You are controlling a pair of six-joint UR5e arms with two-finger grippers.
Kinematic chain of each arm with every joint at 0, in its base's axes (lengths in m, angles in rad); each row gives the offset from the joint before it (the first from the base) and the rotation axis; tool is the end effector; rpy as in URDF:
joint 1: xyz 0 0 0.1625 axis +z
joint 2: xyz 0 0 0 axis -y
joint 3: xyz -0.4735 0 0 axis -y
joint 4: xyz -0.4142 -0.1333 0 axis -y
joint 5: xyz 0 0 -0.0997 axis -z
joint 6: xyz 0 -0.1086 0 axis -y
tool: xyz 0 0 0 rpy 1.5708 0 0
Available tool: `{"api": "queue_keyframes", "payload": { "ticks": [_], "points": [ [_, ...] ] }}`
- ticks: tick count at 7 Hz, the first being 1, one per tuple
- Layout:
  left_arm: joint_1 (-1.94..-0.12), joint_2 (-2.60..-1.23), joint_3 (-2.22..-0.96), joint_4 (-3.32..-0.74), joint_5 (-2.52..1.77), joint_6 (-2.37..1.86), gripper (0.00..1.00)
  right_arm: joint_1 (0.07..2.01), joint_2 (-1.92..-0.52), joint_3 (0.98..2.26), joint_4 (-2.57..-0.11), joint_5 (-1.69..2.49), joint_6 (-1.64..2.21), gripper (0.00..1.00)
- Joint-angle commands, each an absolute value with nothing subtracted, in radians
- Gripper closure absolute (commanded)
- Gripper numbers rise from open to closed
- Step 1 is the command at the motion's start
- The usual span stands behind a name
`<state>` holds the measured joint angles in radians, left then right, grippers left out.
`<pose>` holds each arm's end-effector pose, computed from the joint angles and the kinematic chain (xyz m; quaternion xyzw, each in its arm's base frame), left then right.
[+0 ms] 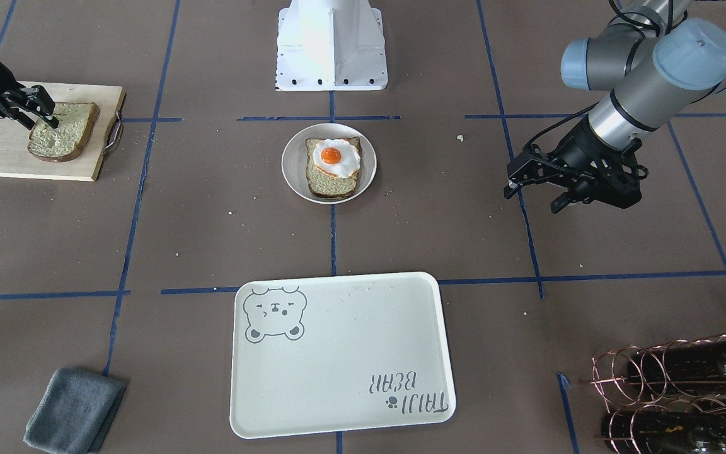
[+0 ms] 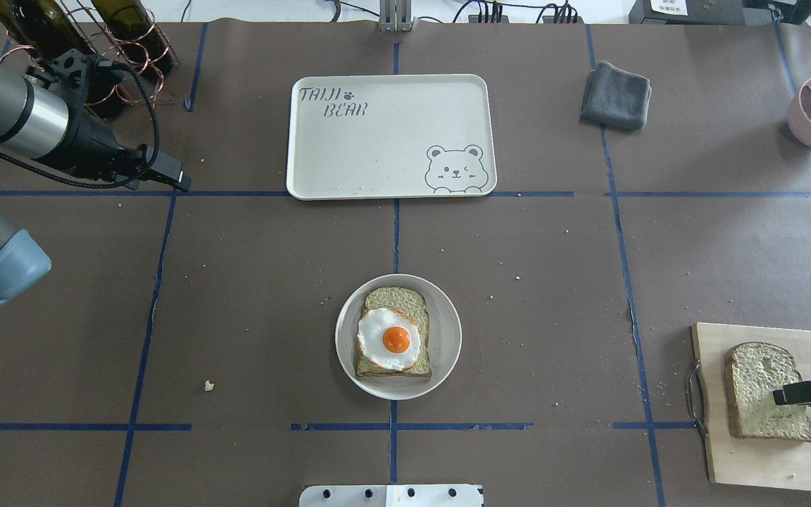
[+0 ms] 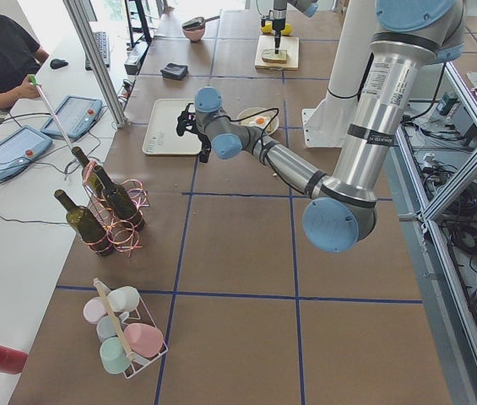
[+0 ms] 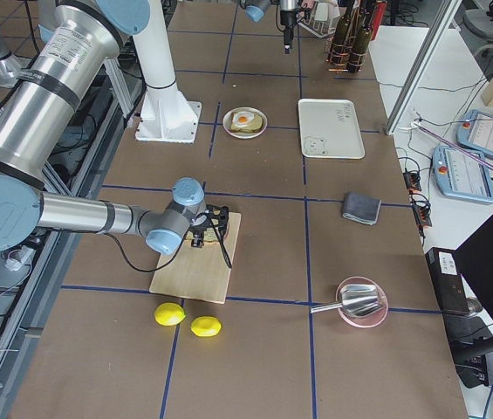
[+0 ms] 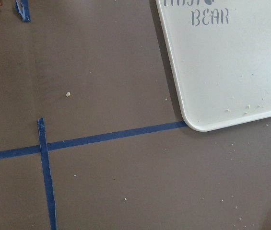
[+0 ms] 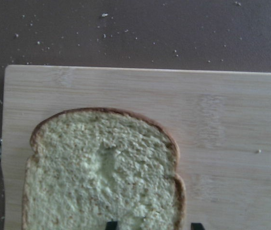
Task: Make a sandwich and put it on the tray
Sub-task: 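Grasp the bread slice with the right gripper and lift it off the board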
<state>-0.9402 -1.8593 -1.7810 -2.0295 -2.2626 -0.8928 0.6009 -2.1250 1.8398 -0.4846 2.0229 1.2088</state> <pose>0.3164 -0.5419 0.3849 0.1059 0.5169 0.0457 0.8483 -0.1889 -0.2335 0.6781 -0.0070 -0.4323 0.0202 0.9015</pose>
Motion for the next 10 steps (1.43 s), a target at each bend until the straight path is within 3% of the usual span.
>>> {"api": "queue_keyframes", "payload": {
  "ticks": [1,5,6,8,10],
  "points": [
    [-0.94,-1.861,-1.782,-2.029,-2.263,-0.894,0.0,0.601,-2.134,1.841,-0.485,2.022,1.209,0.48],
    [-0.94,-1.859,-1.787,-2.029,-2.263,-0.894,0.0,0.601,-2.137,1.839,-0.485,2.022,1.209,0.5],
    [-0.94,-1.859,-1.787,-2.029,-2.263,-0.894,0.0,0.601,-2.137,1.839,-0.485,2.022,1.209,0.57],
    [-0.939,-1.859,-1.787,-2.028,-2.261,-0.894,0.0,0.601,-2.138,1.839,-0.485,2.019,1.209,1.0],
    [-0.939,-1.861,-1.789,-2.028,-2.235,-0.896,0.0,0.6,-2.137,1.841,-0.483,2.016,1.209,1.0]
  ]
}}
